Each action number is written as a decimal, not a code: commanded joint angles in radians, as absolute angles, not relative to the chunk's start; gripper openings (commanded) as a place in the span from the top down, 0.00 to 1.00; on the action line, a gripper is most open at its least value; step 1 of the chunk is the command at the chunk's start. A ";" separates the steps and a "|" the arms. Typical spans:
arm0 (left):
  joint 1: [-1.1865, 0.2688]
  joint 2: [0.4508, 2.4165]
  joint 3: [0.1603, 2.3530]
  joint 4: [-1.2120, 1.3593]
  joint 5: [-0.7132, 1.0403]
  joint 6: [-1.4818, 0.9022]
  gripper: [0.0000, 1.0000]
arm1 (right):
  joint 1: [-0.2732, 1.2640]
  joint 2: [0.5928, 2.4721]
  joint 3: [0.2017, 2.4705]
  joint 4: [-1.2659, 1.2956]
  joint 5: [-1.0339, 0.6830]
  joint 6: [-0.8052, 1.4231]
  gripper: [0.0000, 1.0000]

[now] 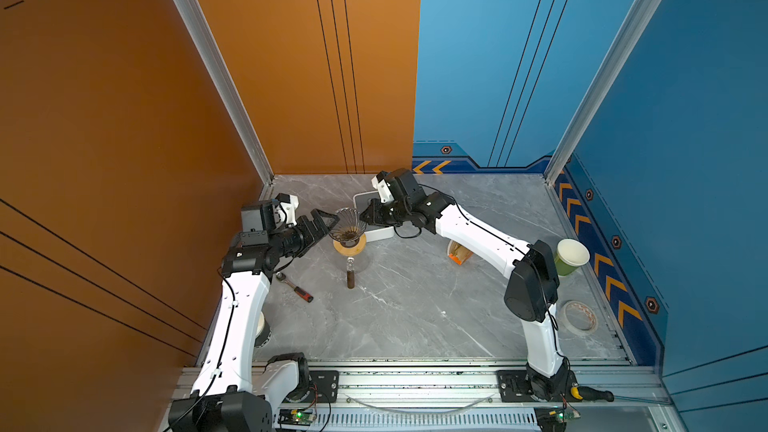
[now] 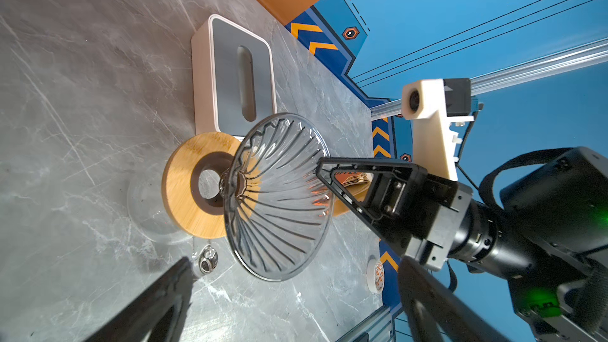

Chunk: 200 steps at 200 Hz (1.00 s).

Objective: Place the coffee filter in the dripper

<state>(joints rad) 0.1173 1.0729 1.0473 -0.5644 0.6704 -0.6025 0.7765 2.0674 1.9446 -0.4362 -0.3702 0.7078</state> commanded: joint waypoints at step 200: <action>0.029 1.184 1.011 -0.499 0.589 -0.565 0.02 | 0.775 2.117 1.971 -0.388 -0.394 0.752 0.88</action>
<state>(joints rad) 0.0334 1.1790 1.0130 -0.5167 0.6109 -0.5907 0.7761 2.1345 1.9476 -0.4244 -0.3748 0.7376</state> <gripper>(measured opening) 0.977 0.122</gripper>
